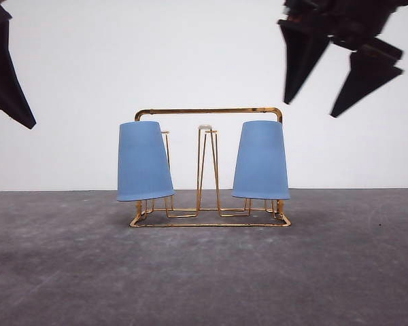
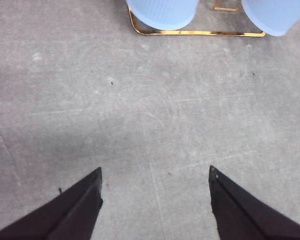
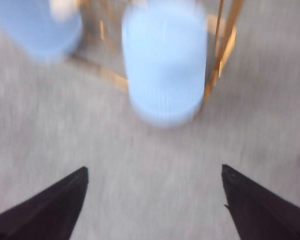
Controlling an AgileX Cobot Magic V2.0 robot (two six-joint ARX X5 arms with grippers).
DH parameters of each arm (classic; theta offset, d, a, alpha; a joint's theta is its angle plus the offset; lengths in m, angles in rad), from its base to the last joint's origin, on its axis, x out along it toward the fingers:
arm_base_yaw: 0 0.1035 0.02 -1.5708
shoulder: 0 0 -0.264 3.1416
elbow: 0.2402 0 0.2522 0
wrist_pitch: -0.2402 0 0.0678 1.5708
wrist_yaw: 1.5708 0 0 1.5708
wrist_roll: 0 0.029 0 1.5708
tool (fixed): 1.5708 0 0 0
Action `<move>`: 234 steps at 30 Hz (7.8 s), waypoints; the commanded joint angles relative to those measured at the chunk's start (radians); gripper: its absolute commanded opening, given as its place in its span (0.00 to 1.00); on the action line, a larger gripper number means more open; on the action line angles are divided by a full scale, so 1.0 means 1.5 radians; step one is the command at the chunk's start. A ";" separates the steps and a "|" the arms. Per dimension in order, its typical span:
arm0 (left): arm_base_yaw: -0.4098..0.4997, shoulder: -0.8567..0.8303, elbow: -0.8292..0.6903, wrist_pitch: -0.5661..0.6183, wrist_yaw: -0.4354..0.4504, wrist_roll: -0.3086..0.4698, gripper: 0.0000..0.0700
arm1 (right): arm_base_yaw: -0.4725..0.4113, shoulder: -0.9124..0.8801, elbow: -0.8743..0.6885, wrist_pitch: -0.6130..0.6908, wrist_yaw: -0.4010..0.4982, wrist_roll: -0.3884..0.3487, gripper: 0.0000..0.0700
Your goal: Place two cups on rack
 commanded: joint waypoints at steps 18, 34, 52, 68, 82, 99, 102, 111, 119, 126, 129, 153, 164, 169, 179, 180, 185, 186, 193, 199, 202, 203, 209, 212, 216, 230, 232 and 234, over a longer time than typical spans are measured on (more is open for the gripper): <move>-0.003 0.004 0.005 0.004 -0.002 0.077 0.56 | 0.003 -0.380 -0.491 0.337 -0.002 0.098 0.73; -0.002 0.002 0.006 0.056 -0.002 0.247 0.00 | 0.003 -0.389 -0.511 0.358 -0.017 0.097 0.04; 0.040 -0.125 -0.103 0.139 -0.004 0.258 0.00 | 0.003 -0.389 -0.511 0.371 -0.013 0.097 0.04; 0.237 -0.544 -0.421 0.278 -0.028 0.258 0.00 | 0.003 -0.389 -0.511 0.433 -0.013 0.097 0.04; 0.264 -0.543 -0.428 0.284 -0.054 0.257 0.00 | 0.003 -0.389 -0.511 0.466 -0.013 0.097 0.04; 0.264 -0.543 -0.428 0.284 -0.054 0.257 0.00 | -0.014 -0.478 -0.525 0.445 0.011 -0.022 0.04; 0.264 -0.543 -0.428 0.284 -0.055 0.257 0.00 | -0.052 -0.552 -0.589 0.445 0.052 -0.029 0.04; 0.264 -0.543 -0.428 0.284 -0.054 0.257 0.00 | -0.152 -0.838 -0.778 0.425 0.131 -0.019 0.04; 0.264 -0.543 -0.428 0.284 -0.054 0.257 0.00 | -0.209 -0.921 -0.796 0.415 0.132 -0.016 0.04; 0.264 -0.543 -0.428 0.284 -0.054 0.257 0.00 | -0.234 -0.921 -0.796 0.411 0.132 -0.015 0.04; 0.264 -0.543 -0.428 0.284 -0.054 0.257 0.00 | -0.233 -0.921 -0.796 0.418 0.132 -0.015 0.04; 0.264 -0.543 -0.428 0.284 -0.054 0.257 0.00 | -0.233 -0.921 -0.796 0.422 0.132 -0.015 0.04; 0.264 -0.543 -0.428 0.284 -0.054 0.257 0.00 | -0.233 -0.921 -0.796 0.422 0.132 -0.015 0.04; 0.264 -0.543 -0.428 0.284 -0.054 0.257 0.00 | -0.233 -0.921 -0.796 0.422 0.132 -0.015 0.04; 0.264 -0.543 -0.428 0.284 -0.054 0.257 0.00 | -0.233 -0.921 -0.796 0.422 0.132 -0.015 0.04; 0.264 -0.543 -0.428 0.284 -0.054 0.257 0.00 | -0.233 -0.921 -0.796 0.422 0.132 -0.015 0.04; 0.264 -0.543 -0.428 0.284 -0.054 0.257 0.00 | -0.233 -0.921 -0.796 0.422 0.132 -0.015 0.04; 0.264 -0.543 -0.428 0.284 -0.054 0.257 0.00 | -0.233 -0.921 -0.796 0.422 0.132 -0.015 0.04; 0.264 -0.543 -0.428 0.284 -0.054 0.257 0.00 | -0.233 -0.921 -0.796 0.422 0.132 -0.015 0.04; 0.264 -0.543 -0.428 0.284 -0.054 0.257 0.00 | -0.233 -0.921 -0.796 0.422 0.132 -0.015 0.04; 0.264 -0.543 -0.428 0.284 -0.054 0.257 0.00 | -0.233 -0.921 -0.796 0.422 0.132 -0.015 0.04; 0.264 -0.543 -0.428 0.284 -0.054 0.257 0.00 | -0.233 -0.921 -0.796 0.422 0.132 -0.015 0.04; 0.264 -0.543 -0.428 0.284 -0.054 0.257 0.00 | -0.233 -0.921 -0.796 0.422 0.132 -0.015 0.04; 0.264 -0.543 -0.428 0.284 -0.054 0.257 0.00 | -0.233 -0.921 -0.796 0.422 0.132 -0.015 0.04; 0.264 -0.543 -0.428 0.284 -0.054 0.257 0.00 | -0.233 -0.921 -0.796 0.422 0.132 -0.015 0.04; 0.264 -0.543 -0.428 0.284 -0.054 0.257 0.00 | -0.233 -0.921 -0.796 0.422 0.132 -0.015 0.04; 0.264 -0.543 -0.428 0.284 -0.054 0.257 0.00 | -0.233 -0.921 -0.796 0.422 0.132 -0.015 0.04; 0.264 -0.543 -0.428 0.284 -0.054 0.257 0.00 | -0.233 -0.921 -0.796 0.422 0.132 -0.015 0.04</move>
